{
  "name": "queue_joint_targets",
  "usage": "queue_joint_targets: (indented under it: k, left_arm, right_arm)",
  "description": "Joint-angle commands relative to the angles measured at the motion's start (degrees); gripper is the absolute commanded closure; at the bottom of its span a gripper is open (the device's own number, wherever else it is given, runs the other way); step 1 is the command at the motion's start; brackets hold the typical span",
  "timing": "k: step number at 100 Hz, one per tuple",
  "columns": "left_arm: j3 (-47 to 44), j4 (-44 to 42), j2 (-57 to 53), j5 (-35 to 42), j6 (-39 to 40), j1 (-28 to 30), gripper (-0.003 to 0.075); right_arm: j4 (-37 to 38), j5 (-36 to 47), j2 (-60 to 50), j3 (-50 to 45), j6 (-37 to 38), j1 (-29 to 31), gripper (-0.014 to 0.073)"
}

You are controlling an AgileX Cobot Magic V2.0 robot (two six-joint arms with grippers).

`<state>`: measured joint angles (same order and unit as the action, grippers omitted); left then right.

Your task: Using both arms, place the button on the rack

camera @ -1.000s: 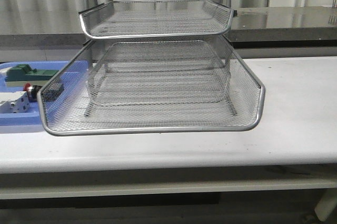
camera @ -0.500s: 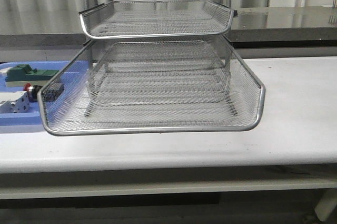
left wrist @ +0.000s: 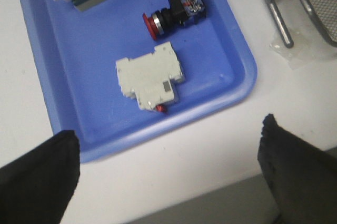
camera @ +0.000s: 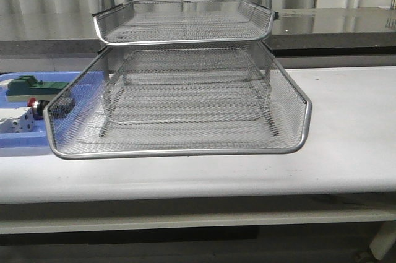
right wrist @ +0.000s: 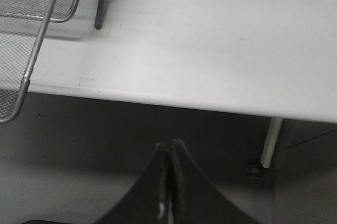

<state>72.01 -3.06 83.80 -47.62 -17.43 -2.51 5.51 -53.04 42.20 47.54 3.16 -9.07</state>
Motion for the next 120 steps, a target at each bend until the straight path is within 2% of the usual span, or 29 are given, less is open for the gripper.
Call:
queue_joint_targets:
  k: [1,28,56,76,120]
  left_arm:
    - [7.4,0.7,3.4,1.1,-3.7,0.1,0.0058]
    - [26.5,1.5,20.6,-3.1,-12.5,0.1,0.0058]
    - [39.8,2.1,33.2,-7.3,-22.1,0.1,0.0058]
    - [43.4,2.6,38.7,-9.0,-25.6,0.1,0.0058]
    - [44.7,5.9,44.6,-8.3,-31.7,0.1,0.0059]
  right_arm:
    - [0.6,2.9,-0.2,1.4,-0.1,0.0,0.0662]
    - [0.6,2.9,-0.2,1.4,-0.1,0.0,0.0662]
    - [0.6,2.9,-0.2,1.4,-0.1,0.0,0.0662]
    - [0.6,2.9,-0.2,1.4,-0.1,0.0,0.0662]
    - [0.6,2.9,-0.2,1.4,-0.1,0.0,0.0662]
